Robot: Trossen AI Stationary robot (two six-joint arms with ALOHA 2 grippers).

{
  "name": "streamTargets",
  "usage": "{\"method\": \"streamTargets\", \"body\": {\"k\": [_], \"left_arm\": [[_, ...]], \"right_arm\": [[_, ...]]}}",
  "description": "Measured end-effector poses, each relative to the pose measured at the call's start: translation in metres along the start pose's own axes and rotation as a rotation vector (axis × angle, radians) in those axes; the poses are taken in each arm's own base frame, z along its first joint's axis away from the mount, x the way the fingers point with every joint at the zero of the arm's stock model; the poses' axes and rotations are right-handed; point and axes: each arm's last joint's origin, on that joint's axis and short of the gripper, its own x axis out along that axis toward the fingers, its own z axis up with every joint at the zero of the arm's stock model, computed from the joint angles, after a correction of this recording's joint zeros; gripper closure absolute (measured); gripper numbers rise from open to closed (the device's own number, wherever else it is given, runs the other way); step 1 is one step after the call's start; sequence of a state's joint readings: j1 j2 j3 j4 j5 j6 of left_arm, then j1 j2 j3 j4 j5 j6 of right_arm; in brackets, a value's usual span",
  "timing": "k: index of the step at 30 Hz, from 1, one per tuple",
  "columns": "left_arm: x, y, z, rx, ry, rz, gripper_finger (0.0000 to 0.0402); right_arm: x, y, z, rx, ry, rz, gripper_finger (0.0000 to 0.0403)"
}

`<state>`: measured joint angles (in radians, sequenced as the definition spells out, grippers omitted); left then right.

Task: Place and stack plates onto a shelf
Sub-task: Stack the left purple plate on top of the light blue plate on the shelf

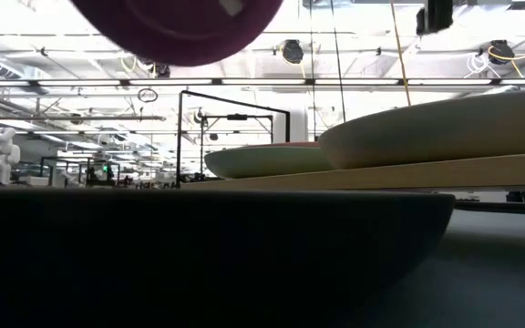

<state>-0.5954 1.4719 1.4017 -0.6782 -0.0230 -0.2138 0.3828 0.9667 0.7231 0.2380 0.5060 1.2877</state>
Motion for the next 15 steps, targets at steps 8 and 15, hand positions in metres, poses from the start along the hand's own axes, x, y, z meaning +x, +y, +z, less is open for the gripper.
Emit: {"method": "streamTargets", "body": {"k": [8, 15], "left_arm": [[0.000, 0.027, 0.007, 0.111, -0.016, -0.012, 0.0394], [-0.001, 0.041, 0.011, 0.154, -0.048, 0.018, 0.0394]], "right_arm": [[-0.017, 0.009, 0.015, -0.038, -0.051, 0.042, 0.0403], [-0.021, 0.005, 0.016, -0.042, -0.035, 0.003, 0.0403]]}}
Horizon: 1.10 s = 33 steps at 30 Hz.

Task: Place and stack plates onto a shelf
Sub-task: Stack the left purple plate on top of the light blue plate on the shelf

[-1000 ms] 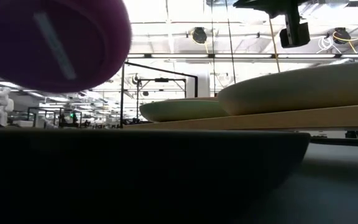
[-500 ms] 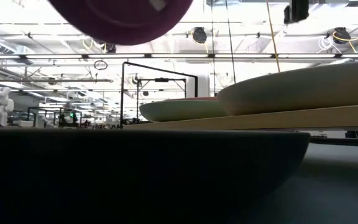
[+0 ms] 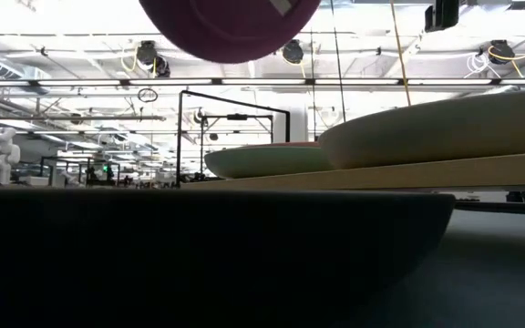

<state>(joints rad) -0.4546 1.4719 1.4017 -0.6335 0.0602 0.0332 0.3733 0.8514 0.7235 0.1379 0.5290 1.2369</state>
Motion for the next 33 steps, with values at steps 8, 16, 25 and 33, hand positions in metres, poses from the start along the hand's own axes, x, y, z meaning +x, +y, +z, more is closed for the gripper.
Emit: {"method": "streamTargets", "body": {"k": [8, 16, 25, 33], "left_arm": [[0.002, 0.006, 0.004, 0.063, -0.043, 0.011, 0.0394], [0.044, 0.015, 0.003, 0.144, -0.027, 0.011, 0.0394], [0.079, 0.018, 0.008, 0.151, -0.113, 0.018, 0.0394], [0.099, 0.020, 0.008, 0.153, -0.157, 0.017, 0.0394]], "right_arm": [[0.000, -0.001, 0.000, -0.013, 0.004, -0.010, 0.0403], [0.000, -0.004, -0.002, -0.041, 0.020, -0.040, 0.0403], [-0.001, -0.002, -0.006, -0.116, 0.186, 0.033, 0.0403], [0.000, -0.002, -0.003, -0.146, 0.152, 0.027, 0.0403]]}}
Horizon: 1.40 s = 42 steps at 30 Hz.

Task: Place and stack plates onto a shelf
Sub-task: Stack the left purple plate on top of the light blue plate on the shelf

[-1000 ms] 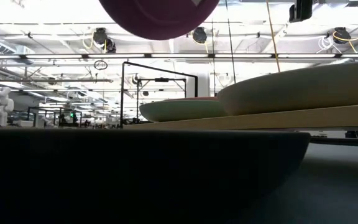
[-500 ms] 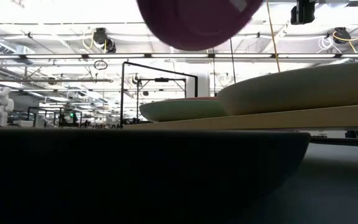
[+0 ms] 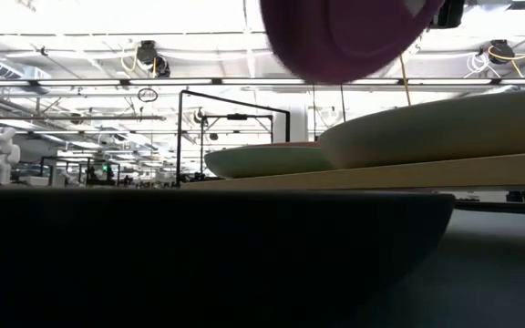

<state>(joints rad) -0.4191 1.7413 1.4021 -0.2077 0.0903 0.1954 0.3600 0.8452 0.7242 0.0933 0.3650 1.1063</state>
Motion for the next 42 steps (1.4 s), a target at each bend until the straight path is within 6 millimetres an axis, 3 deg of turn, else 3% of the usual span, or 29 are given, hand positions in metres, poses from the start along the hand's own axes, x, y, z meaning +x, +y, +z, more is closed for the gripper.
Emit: {"method": "streamTargets", "body": {"k": [13, 24, 31, 42], "left_arm": [[-0.009, 0.021, 0.001, 0.059, 0.000, 0.022, 0.0384], [0.032, 0.024, -0.023, 0.225, 0.058, 0.001, 0.0382], [0.036, 0.027, -0.028, 0.309, 0.122, 0.108, 0.0381], [0.058, 0.020, -0.043, 0.412, 0.174, 0.074, 0.0380]], "right_arm": [[-0.010, 0.004, 0.009, -0.004, -0.067, 0.017, 0.0403], [-0.010, 0.002, 0.010, -0.005, -0.099, -0.006, 0.0403], [-0.010, 0.002, 0.010, -0.007, -0.102, -0.005, 0.0403], [-0.010, 0.002, 0.010, -0.011, -0.104, -0.006, 0.0403]]}}
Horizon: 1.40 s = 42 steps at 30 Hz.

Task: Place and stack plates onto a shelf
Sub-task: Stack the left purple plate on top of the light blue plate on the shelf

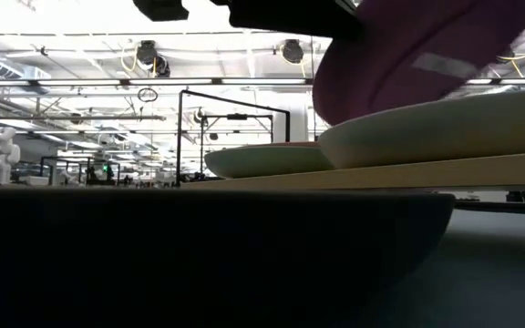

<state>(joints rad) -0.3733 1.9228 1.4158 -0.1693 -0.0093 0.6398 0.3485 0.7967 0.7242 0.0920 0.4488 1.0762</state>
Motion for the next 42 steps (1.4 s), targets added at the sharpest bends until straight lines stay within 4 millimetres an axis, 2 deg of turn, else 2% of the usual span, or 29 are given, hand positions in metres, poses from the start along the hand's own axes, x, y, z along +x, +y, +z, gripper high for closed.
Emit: {"method": "streamTargets", "body": {"k": [16, 23, 34, 42], "left_arm": [[0.002, -0.005, -0.011, -0.018, 0.112, -0.034, 0.0380], [0.002, -0.004, -0.008, -0.031, 0.082, -0.031, 0.0377], [0.002, 0.003, 0.003, -0.056, -0.038, 0.046, 0.0289], [-0.005, 0.002, 0.010, -0.239, -0.029, 0.114, 0.0277]], "right_arm": [[0.000, 0.000, 0.000, -0.007, 0.000, 0.000, 0.0403], [0.000, 0.000, 0.000, -0.005, 0.000, 0.000, 0.0403], [0.000, 0.000, 0.000, 0.002, 0.000, 0.000, 0.0403], [0.000, 0.000, 0.000, 0.002, 0.002, -0.003, 0.0403]]}}
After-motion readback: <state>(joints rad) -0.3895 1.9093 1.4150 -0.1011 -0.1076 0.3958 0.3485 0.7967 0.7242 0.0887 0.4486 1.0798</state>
